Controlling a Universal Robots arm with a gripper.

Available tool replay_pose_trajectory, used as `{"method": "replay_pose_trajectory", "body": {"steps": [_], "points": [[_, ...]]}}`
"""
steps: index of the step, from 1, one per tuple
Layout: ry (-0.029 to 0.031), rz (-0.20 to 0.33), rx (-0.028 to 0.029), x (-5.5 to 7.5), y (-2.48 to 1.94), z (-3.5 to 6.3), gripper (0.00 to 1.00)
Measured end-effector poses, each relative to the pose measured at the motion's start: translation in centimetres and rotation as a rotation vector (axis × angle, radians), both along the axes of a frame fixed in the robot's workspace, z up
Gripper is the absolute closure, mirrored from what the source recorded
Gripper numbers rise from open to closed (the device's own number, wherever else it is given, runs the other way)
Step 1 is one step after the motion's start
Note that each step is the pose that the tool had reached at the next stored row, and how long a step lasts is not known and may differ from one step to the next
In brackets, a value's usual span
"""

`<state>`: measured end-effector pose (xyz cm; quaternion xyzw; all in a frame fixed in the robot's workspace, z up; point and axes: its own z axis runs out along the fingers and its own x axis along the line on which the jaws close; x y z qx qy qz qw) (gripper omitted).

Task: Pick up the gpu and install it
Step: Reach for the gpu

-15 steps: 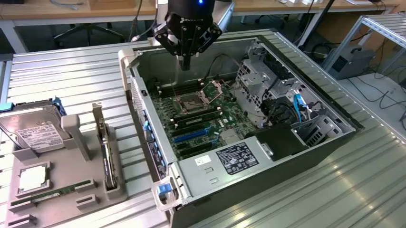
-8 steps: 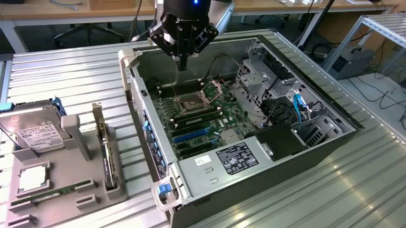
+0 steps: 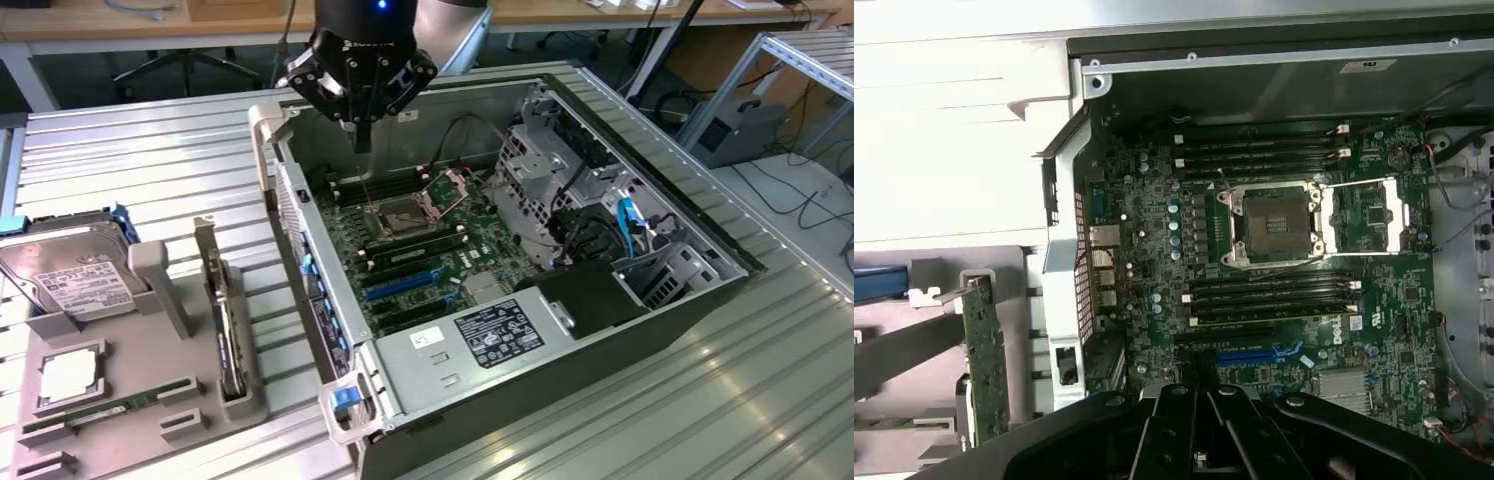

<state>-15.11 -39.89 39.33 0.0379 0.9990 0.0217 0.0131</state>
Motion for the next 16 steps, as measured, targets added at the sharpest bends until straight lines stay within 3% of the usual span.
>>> {"method": "replay_pose_trajectory", "body": {"steps": [16], "points": [[0.0,0.0,0.0,-2.8,0.0,0.0,0.89]]}}
